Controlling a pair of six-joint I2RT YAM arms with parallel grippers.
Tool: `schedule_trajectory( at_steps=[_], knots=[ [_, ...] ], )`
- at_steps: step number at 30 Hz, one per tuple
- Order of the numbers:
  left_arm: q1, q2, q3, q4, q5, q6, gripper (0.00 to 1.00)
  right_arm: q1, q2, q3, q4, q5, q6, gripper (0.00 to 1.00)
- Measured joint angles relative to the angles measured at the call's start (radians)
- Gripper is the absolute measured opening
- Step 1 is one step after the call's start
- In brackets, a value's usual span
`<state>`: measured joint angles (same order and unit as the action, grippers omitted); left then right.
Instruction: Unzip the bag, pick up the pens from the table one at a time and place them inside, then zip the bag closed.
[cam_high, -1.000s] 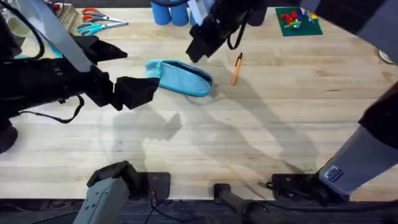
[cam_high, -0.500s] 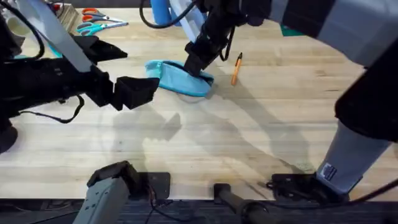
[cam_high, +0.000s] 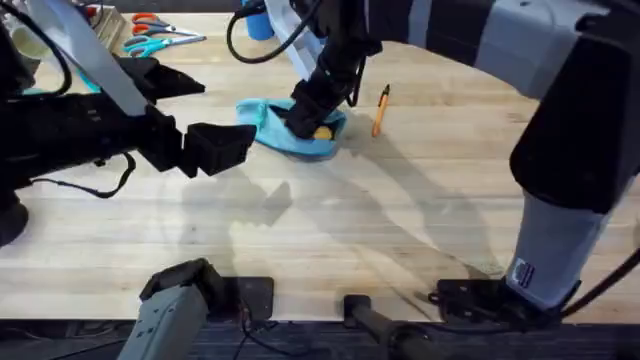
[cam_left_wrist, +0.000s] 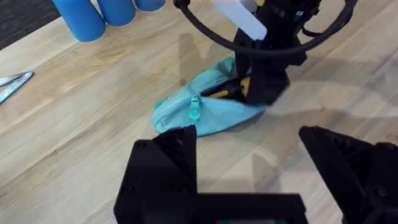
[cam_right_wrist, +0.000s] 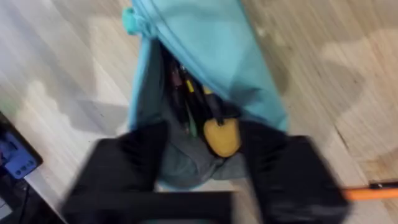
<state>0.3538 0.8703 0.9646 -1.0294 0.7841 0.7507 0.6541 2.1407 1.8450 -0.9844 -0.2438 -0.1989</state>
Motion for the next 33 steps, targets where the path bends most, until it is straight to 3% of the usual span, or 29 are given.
schedule_trajectory(
  at_steps=[2,4,27,33],
  knots=[
    [0.0,0.0,0.0,0.0,0.0,0.0,0.993,0.005,0.0,0.0,0.0,-0.008,0.0,0.905],
    [0.0,0.0,0.0,0.0,0.0,0.0,0.993,0.009,0.0,0.0,-0.001,-0.007,-0.004,0.989],
    [0.0,0.0,0.0,0.0,0.0,0.0,0.994,0.003,0.0,0.0,-0.003,-0.012,0.0,0.997],
    [0.0,0.0,0.0,0.0,0.0,0.0,0.994,-0.014,0.004,0.049,-0.077,-0.022,0.005,0.996]
  ],
)
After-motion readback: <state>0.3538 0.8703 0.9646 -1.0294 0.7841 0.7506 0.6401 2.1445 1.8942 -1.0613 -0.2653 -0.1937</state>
